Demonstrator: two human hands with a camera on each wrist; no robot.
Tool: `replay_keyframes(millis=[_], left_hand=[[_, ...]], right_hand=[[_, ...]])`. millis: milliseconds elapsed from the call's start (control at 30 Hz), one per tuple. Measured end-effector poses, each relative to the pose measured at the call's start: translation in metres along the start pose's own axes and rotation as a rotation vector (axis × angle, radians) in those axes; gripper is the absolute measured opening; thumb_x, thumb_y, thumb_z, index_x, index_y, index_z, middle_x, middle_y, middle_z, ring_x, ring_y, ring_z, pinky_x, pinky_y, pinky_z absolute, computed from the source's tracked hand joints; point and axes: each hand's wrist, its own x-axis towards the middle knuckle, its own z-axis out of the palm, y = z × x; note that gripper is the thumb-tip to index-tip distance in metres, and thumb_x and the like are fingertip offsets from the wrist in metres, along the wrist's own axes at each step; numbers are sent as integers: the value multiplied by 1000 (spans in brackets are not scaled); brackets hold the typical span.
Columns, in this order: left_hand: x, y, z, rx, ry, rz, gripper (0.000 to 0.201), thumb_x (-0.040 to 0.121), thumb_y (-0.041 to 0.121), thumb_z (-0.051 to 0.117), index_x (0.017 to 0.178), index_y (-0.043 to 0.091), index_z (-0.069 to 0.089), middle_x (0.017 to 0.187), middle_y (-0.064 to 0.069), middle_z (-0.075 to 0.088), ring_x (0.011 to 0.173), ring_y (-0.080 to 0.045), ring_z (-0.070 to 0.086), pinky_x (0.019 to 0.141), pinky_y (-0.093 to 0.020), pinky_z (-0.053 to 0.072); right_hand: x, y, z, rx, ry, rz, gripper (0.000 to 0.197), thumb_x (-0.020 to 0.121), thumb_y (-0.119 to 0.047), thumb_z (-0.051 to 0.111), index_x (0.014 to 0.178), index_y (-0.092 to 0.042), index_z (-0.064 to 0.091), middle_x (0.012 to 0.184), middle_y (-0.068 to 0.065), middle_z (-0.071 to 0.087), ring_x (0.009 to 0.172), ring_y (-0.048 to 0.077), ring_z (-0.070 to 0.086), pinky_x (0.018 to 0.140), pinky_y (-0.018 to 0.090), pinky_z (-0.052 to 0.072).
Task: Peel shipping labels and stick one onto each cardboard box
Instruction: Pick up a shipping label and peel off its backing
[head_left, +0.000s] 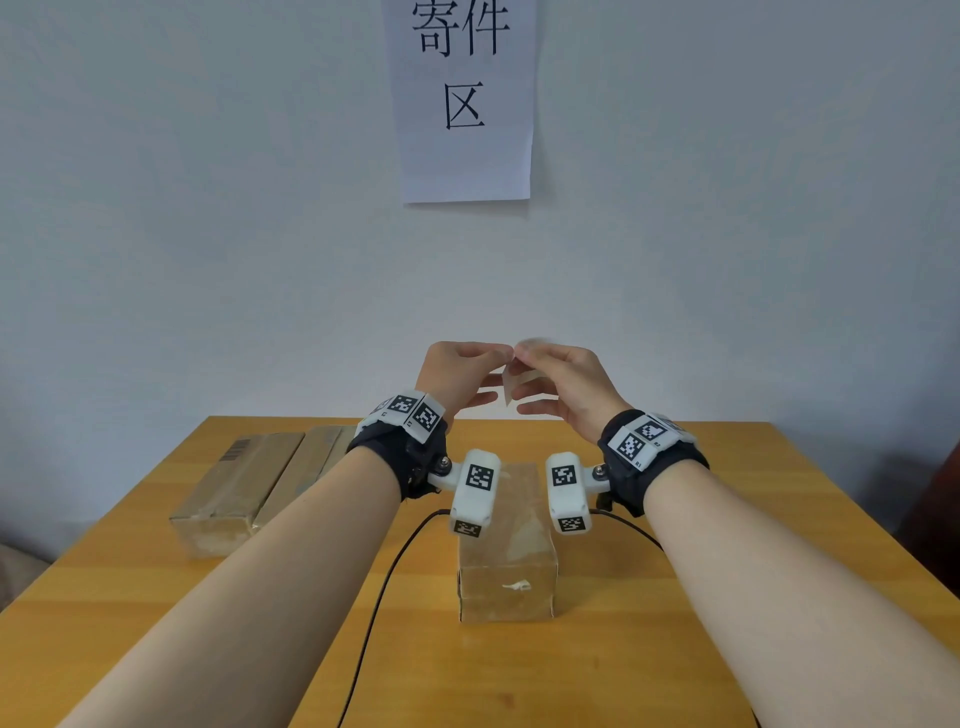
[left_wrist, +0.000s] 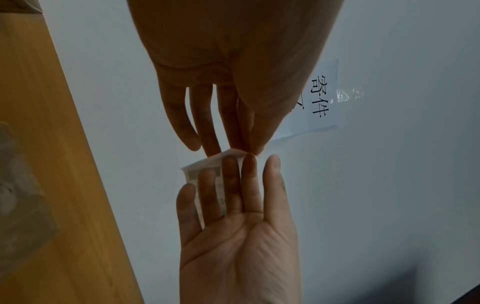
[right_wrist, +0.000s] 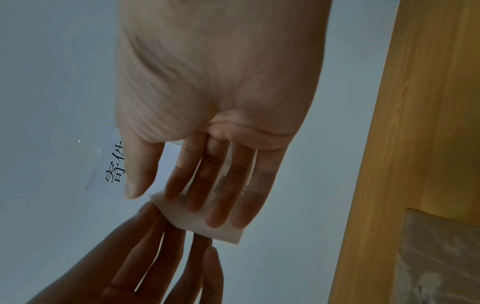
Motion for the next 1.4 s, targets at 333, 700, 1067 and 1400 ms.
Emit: replay_keyframes(millis=[333,700,1067,1400], left_hand=[[0,0,-1,-10,1,-4,17,95,24,71,105,14,80,99,0,81,89,-14,78,86,-35,63],[0,1,-2,-17,-3,-6,18,95,25,71,107,14,79,100,0,81,89,-15,78,85,-34,64],[-1,2,0,-16,-9,-11,17,95,25,71,104,15,80,98,0,81,88,-15,78,81,-32,63],[-2,4,0,-10,-24,-17,24,95,34,72,104,13,79,97,4,81,92,-12,78,82,-31,62]], right_hand=[[0,1,0,-5,1,1,22,99,-26,70,108,-8,77,100,13,76,83,29,73,74,43,62],[-1,0,1,15,-3,-18,20,100,-24,68,108,-7,76,97,13,75,82,29,72,70,40,61],[1,0,1,36,8,-33,19,99,-18,68,106,-3,77,93,14,74,82,31,71,72,41,62],[2,1,-1,-54,41,-36,19,100,-22,67,104,-7,78,91,7,75,80,24,72,71,38,61]])
